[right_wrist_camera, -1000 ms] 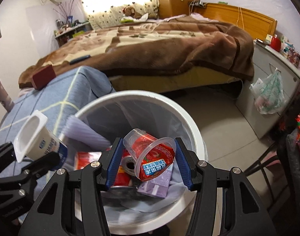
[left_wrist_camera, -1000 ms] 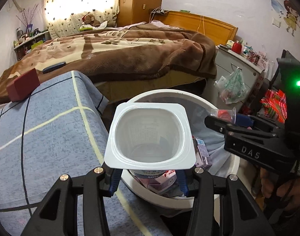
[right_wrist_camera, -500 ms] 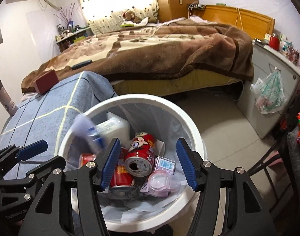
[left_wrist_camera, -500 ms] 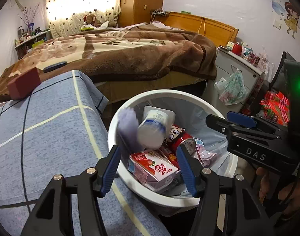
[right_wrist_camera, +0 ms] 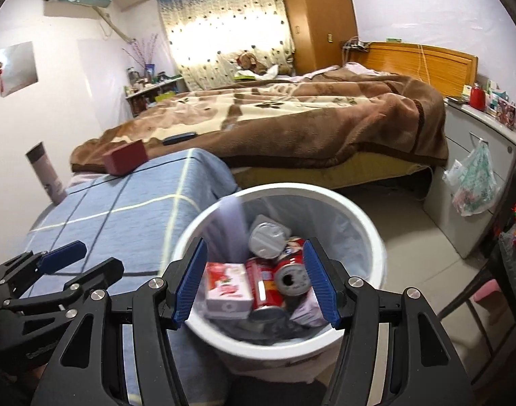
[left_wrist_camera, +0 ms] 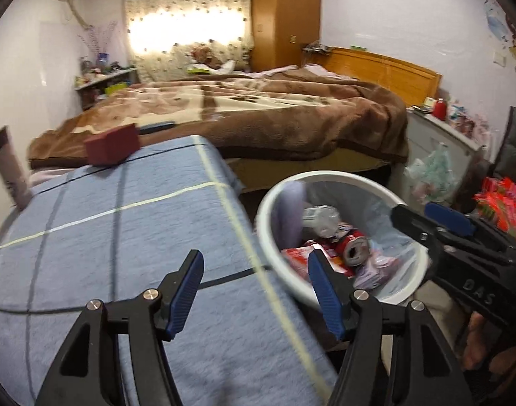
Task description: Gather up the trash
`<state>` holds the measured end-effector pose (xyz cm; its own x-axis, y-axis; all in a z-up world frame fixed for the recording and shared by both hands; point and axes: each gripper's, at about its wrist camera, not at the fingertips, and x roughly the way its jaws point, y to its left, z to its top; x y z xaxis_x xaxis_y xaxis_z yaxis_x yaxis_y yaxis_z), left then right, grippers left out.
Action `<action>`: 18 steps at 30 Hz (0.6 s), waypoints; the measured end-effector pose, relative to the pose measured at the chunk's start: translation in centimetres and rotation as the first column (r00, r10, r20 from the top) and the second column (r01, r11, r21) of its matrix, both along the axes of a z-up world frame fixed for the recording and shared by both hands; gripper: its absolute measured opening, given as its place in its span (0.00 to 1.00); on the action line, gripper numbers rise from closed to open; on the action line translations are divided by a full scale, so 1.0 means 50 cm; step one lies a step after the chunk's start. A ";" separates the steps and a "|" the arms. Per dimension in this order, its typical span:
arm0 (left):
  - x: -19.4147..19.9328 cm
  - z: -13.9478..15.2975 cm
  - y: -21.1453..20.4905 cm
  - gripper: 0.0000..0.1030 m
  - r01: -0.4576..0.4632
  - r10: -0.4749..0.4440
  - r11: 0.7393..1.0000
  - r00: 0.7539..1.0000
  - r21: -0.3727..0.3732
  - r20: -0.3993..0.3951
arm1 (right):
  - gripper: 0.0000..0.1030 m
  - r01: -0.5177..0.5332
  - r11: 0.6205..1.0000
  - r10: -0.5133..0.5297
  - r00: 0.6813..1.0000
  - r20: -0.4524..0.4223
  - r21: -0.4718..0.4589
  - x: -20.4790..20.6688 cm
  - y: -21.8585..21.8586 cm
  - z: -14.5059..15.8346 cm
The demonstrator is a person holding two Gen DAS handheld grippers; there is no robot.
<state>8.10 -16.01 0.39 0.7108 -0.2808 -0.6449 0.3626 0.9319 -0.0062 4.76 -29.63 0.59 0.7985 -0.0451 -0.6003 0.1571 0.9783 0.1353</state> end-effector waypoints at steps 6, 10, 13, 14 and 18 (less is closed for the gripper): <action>-0.028 -0.004 0.045 0.64 -0.068 0.068 0.998 0.998 -0.004 0.013 | 0.59 -0.036 0.999 0.037 0.999 0.033 -0.020 -0.015 0.032 0.000; -0.046 -0.012 0.061 0.65 -0.100 0.100 0.995 0.995 0.004 0.017 | 0.59 -0.055 0.998 0.056 0.998 0.039 -0.024 -0.025 0.050 -0.004; -0.060 -0.013 0.066 0.65 -0.108 0.108 0.994 0.993 0.002 0.038 | 0.59 -0.068 0.997 0.069 0.997 0.040 -0.030 -0.027 0.061 -0.006; -0.064 -0.014 0.068 0.65 -0.111 0.110 0.994 0.993 0.003 0.045 | 0.59 -0.066 0.997 0.068 0.997 0.041 -0.036 -0.028 0.065 -0.007; -0.071 -0.015 0.078 0.65 -0.124 0.124 0.992 0.991 0.000 0.050 | 0.59 -0.067 0.997 0.068 0.997 0.039 -0.037 -0.031 0.073 -0.010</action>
